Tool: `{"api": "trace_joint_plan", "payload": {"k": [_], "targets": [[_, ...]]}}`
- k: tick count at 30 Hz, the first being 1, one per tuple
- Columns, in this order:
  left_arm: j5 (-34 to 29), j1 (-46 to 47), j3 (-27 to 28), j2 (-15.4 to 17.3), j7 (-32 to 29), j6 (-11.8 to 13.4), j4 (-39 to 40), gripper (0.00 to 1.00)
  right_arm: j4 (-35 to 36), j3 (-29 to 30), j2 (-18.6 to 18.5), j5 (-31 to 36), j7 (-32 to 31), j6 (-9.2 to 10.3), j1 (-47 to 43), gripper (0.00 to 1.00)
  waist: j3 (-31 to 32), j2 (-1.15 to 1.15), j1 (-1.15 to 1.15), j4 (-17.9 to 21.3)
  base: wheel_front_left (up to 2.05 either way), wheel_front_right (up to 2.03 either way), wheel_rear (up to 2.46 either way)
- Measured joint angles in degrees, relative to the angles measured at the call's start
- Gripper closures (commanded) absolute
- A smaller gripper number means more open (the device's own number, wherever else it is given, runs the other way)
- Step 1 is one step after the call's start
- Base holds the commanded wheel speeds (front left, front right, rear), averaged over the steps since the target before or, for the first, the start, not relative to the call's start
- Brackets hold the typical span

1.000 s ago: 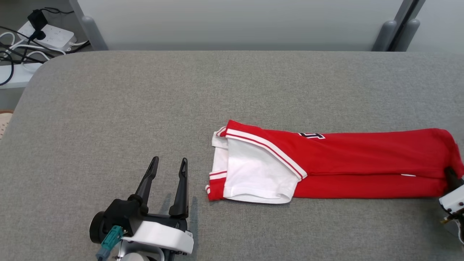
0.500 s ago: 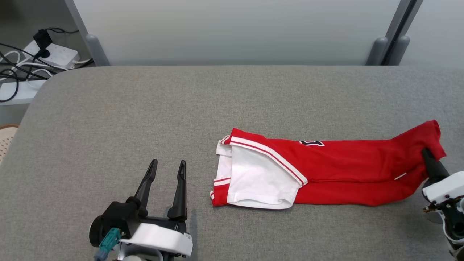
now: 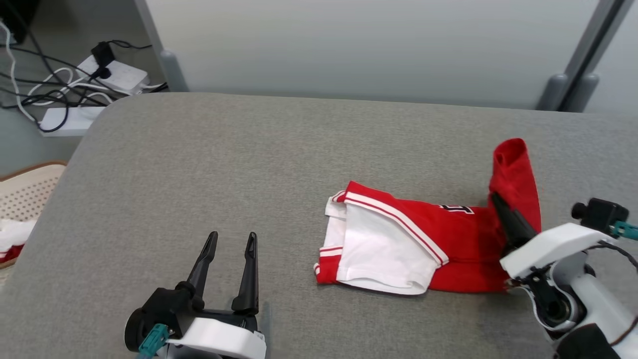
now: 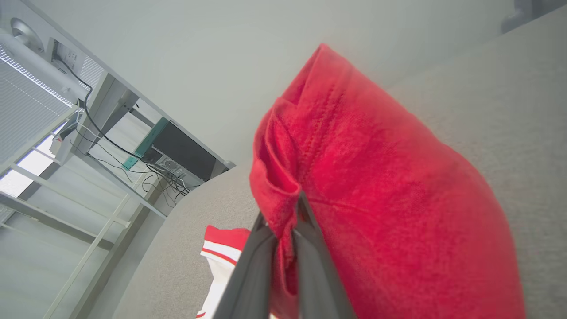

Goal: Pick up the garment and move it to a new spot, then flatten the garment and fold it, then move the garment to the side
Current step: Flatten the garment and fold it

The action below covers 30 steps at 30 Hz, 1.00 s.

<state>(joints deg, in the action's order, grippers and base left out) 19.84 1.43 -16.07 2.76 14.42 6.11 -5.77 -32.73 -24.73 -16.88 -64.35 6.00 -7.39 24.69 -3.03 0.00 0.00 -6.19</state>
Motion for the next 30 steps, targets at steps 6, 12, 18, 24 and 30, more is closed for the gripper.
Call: {"api": "trace_joint_plan", "payload": {"k": [6,12,18,24,30], "targets": [[0.58,-0.02,-0.43,0.03,0.0,0.0,0.03,0.0,-0.56,-0.53,3.83,0.54,-0.14,0.0,1.81,1.0,-0.17,0.0,0.0,-3.26,0.0,0.0,0.0],[0.93,-0.01,-1.23,0.02,0.0,0.0,-0.1,0.0,-3.34,-1.55,6.65,1.04,-0.18,0.0,2.94,1.0,-0.5,0.0,0.0,-6.38,0.0,0.0,0.0],[0.93,-0.01,-1.26,0.03,0.0,0.0,-0.34,0.0,-4.55,-2.91,8.76,1.4,-1.01,0.0,4.33,1.0,-0.65,0.0,0.0,-8.04,0.0,0.0,0.0],[0.96,-0.01,-1.45,0.03,0.0,0.0,-0.46,0.0,-7.13,-4.05,9.5,2.16,-1.47,0.0,4.36,1.0,-0.31,0.0,0.0,-8.46,0.0,0.0,0.0],[1.08,-0.01,-1.79,0.02,0.0,0.0,-0.52,0.0,-9.25,-5.99,10.99,2.45,-1.97,0.0,4.37,1.0,-0.29,0.0,0.0,-8.6,0.0,0.0,0.0]]}}
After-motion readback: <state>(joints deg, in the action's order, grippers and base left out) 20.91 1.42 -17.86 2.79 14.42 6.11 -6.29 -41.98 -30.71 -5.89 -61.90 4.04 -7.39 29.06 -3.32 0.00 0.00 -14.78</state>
